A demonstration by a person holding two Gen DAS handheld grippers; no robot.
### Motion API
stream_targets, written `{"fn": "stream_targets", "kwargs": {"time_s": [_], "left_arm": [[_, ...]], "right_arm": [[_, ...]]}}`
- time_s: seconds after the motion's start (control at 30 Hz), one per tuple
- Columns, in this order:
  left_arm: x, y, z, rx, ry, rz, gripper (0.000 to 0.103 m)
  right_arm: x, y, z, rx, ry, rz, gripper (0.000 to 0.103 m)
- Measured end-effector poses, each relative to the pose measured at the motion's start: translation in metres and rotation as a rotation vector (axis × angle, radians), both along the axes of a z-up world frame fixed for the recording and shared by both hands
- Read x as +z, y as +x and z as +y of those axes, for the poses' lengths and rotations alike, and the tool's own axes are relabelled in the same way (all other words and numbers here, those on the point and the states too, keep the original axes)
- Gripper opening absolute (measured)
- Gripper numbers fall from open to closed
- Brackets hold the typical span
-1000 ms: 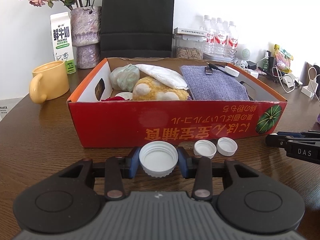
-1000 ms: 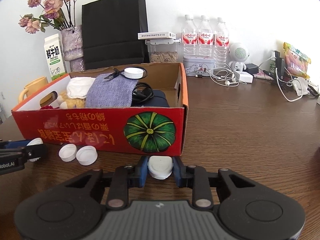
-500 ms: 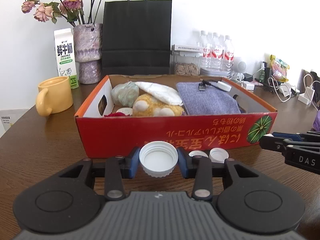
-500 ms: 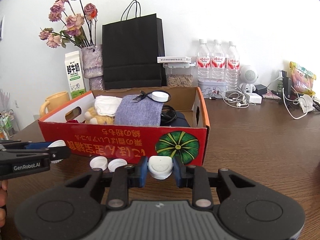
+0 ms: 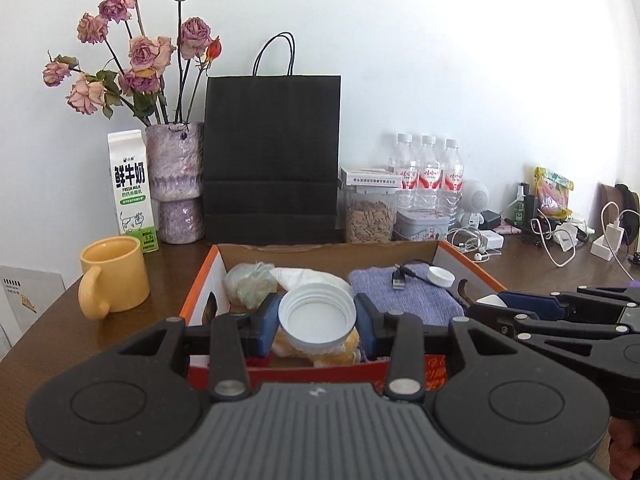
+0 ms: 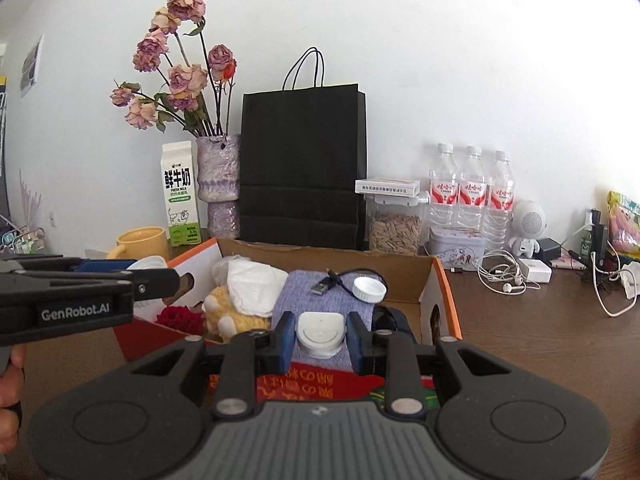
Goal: Organize objects
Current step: 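Carry both caps into the box and open both grippers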
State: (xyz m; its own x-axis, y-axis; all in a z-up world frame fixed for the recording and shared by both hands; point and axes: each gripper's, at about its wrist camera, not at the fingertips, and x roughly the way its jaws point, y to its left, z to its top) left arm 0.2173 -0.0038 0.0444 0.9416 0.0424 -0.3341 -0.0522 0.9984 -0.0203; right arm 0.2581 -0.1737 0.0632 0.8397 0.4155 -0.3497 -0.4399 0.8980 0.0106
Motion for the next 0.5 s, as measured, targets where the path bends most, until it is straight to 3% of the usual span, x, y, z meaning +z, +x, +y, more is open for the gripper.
{"fn": "stream_targets", "kwargs": {"time_s": [0.5], "left_arm": [[0.005,0.06,0.018,0.026,-0.008,-0.022,0.04]], "right_arm": [[0.003,0.063,0.048,0.025,-0.028,-0.045,0.026]]}}
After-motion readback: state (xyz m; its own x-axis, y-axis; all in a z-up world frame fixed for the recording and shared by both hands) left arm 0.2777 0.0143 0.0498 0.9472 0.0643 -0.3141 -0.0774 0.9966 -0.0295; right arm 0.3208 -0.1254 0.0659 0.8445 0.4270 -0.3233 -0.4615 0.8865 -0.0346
